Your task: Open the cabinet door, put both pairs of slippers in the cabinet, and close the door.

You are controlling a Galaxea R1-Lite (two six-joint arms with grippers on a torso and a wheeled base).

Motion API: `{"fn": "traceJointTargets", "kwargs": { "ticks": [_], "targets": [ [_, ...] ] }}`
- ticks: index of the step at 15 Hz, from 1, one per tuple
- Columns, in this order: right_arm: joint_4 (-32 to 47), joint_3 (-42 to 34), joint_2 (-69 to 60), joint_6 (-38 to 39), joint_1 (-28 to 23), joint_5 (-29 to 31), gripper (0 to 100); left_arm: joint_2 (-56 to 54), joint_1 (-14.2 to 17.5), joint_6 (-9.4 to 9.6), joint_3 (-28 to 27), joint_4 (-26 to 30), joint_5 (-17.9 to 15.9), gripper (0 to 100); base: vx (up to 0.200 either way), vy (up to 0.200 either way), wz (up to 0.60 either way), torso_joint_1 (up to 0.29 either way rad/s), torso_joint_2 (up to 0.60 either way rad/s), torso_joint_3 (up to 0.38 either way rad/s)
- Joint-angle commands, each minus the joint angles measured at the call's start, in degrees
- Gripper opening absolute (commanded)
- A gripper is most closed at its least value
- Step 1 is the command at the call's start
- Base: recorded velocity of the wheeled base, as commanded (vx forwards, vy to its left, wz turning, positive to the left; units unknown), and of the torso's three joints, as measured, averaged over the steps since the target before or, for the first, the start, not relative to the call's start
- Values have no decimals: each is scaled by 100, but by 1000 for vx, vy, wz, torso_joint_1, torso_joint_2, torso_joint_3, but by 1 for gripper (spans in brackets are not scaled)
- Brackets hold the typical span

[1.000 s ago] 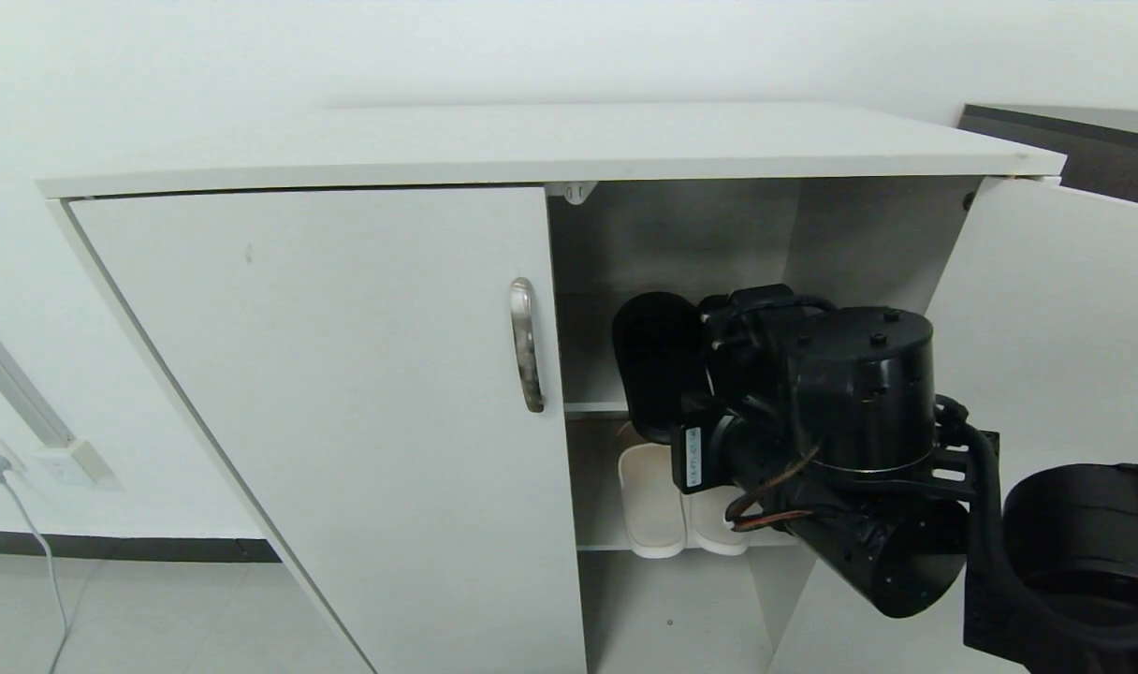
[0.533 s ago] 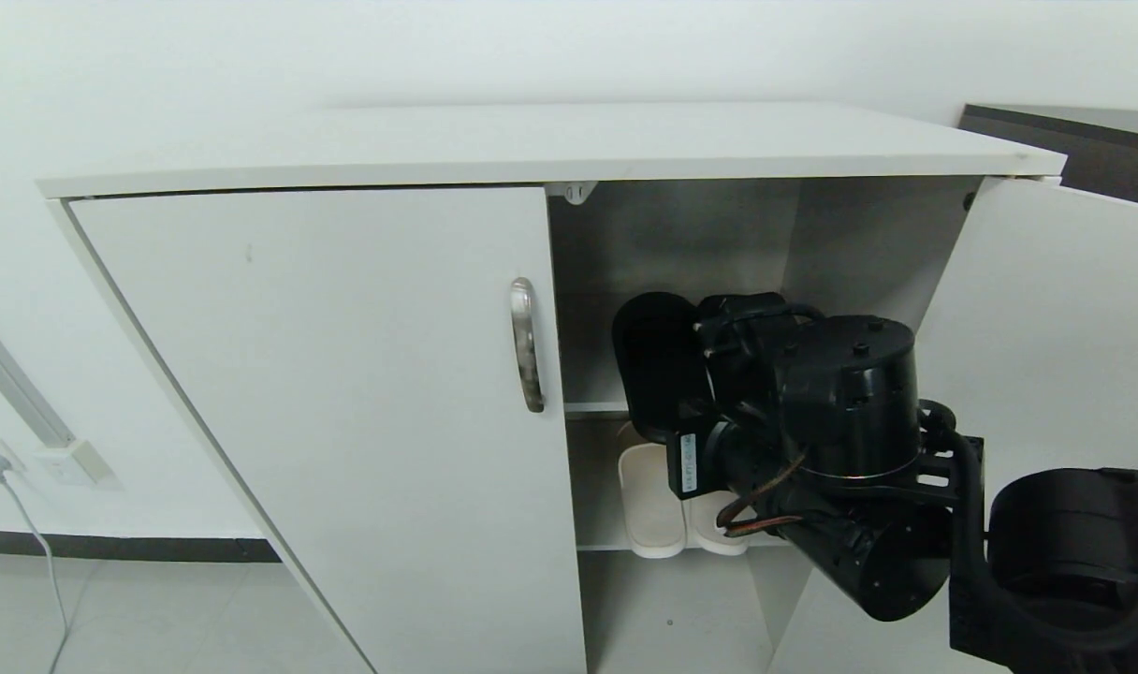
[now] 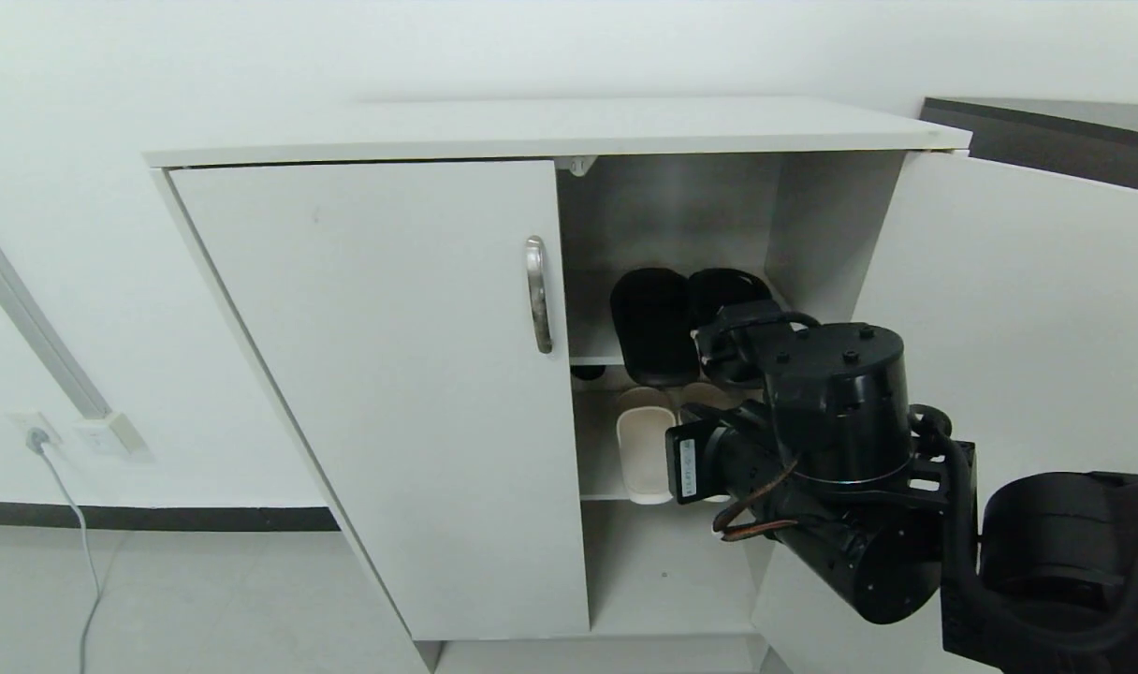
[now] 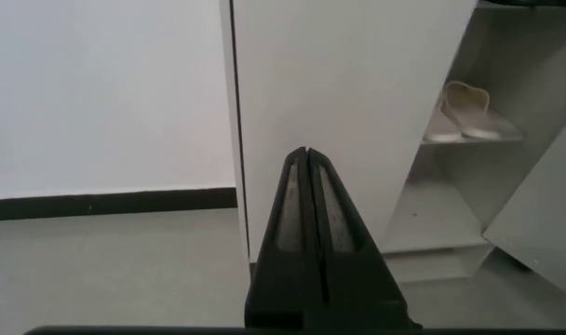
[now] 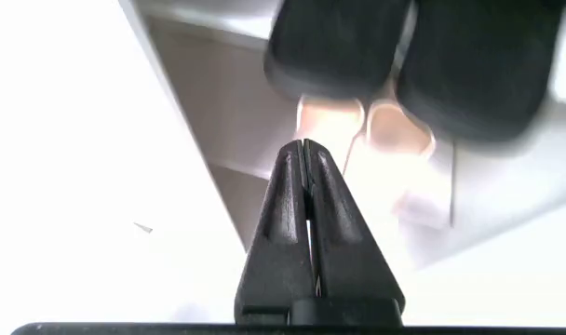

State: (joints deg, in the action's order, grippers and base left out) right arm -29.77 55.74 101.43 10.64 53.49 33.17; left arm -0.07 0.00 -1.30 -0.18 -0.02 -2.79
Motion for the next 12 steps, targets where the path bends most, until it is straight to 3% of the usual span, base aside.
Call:
{"fn": "traceJointTargets", "kwargs": {
  "ticks": [1, 11, 12],
  "targets": [
    [-3, -1, 53, -1, 3, -4, 0, 7, 0, -1, 1, 2, 7, 0, -200, 0, 0, 2, 2, 2],
    [-205, -19, 264, -1, 3, 119, 0, 7, 0, -10, 1, 2, 7, 0, -200, 0, 0, 2, 2, 3],
    [-205, -89, 272, -1, 3, 119, 0, 7, 0, -10, 1, 2, 7, 0, 0, 0, 0, 0, 0, 0]
  ]
}}
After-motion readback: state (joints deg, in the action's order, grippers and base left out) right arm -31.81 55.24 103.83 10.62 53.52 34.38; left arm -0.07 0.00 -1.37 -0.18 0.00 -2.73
